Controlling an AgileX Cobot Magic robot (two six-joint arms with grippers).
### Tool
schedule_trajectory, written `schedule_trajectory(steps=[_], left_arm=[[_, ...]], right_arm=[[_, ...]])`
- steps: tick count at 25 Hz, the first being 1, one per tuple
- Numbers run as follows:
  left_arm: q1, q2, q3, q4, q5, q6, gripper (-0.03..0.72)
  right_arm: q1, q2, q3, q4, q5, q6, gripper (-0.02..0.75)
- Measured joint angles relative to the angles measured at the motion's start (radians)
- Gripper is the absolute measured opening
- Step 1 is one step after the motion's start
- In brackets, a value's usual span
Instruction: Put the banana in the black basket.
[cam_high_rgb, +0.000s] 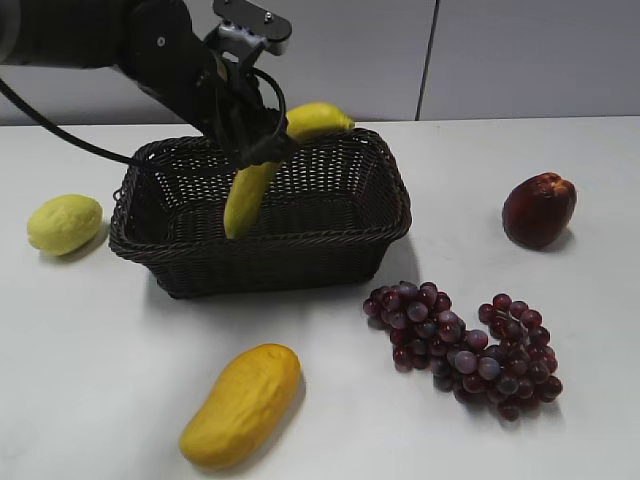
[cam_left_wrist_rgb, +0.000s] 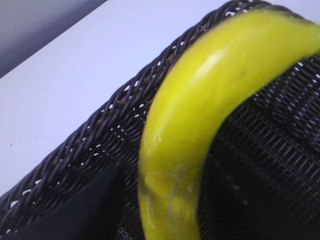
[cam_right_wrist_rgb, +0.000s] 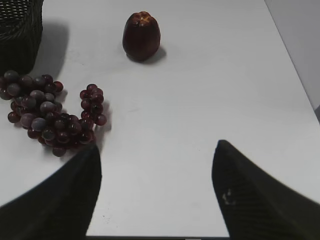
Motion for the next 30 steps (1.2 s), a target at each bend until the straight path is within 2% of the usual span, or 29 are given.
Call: schedule_trajectory(steps=[3, 10, 16, 23, 27, 30], left_arm=[[0.000, -0.003, 0.000, -0.007, 0.003, 0.000, 0.647], [0.000, -0.101, 0.000, -0.035, 0.105, 0.000, 0.663], [0.000, -0.246, 0.000, -0.063, 0.298, -0.006, 0.664], [0.000, -0.384, 0.000, -0.063, 0.580, -0.074, 0.664], [0.000, -0.428, 0.000, -0.036, 0.734, -0.126, 0.660], [0.000, -0.457, 0.000, -0.014, 0.778, -0.159, 0.651]], right_arm=[[0.000, 0.000, 0.000, 0.000, 0.000, 0.000, 0.555], [0.000, 0.000, 0.000, 0.000, 0.000, 0.000, 0.555], [0.000, 0.000, 0.000, 0.000, 0.000, 0.000, 0.555], [0.000, 0.000, 0.000, 0.000, 0.000, 0.000, 0.555], [0.000, 0.000, 0.000, 0.000, 0.000, 0.000, 0.555], [0.000, 0.000, 0.000, 0.000, 0.000, 0.000, 0.555]])
